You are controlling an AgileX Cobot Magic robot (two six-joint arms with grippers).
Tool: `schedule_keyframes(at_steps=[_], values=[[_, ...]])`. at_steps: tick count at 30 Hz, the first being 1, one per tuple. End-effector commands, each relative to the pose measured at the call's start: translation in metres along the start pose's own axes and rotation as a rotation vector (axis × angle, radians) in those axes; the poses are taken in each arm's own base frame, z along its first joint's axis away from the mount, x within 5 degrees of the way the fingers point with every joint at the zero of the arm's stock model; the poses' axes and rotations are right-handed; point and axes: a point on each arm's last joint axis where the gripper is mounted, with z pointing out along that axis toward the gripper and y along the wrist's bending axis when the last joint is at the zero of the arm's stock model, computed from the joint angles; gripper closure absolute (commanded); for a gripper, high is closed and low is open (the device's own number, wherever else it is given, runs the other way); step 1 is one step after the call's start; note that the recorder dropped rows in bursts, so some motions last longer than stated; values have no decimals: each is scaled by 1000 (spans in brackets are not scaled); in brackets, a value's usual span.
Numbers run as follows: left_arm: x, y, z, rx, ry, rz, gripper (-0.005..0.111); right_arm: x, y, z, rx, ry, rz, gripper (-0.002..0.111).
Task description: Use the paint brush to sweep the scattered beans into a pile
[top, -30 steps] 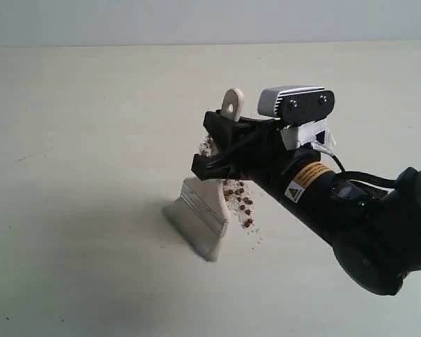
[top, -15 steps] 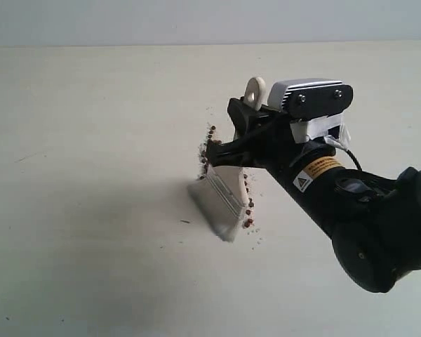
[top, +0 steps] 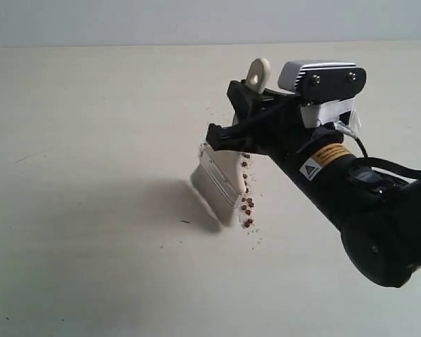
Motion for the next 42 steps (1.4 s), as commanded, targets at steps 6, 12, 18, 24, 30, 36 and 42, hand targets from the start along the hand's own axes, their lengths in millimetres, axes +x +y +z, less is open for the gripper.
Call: schedule_keyframes(at_steps=[6,12,18,24,30,36,42], values=[[1,0,-1,2,2,-4,107,-28,14,27,0,-124,69,108],[1,0,-1,2,2,-4,107,-31,7,49,180,-134,132,108],[1,0,-1,2,2,-4,107,-13,1,64,245,-119,170,108],[1,0,-1,2,2,-4,107,2,-4,65,326,-152,207,108],[1,0,-1,2,2,-4,107,7,12,61,287,-150,198,108],[1,0,-1,2,2,-4,107,9,14,63,302,-124,182,108],[1,0,-1,2,2,-4,107,19,10,64,333,-67,156,108]])
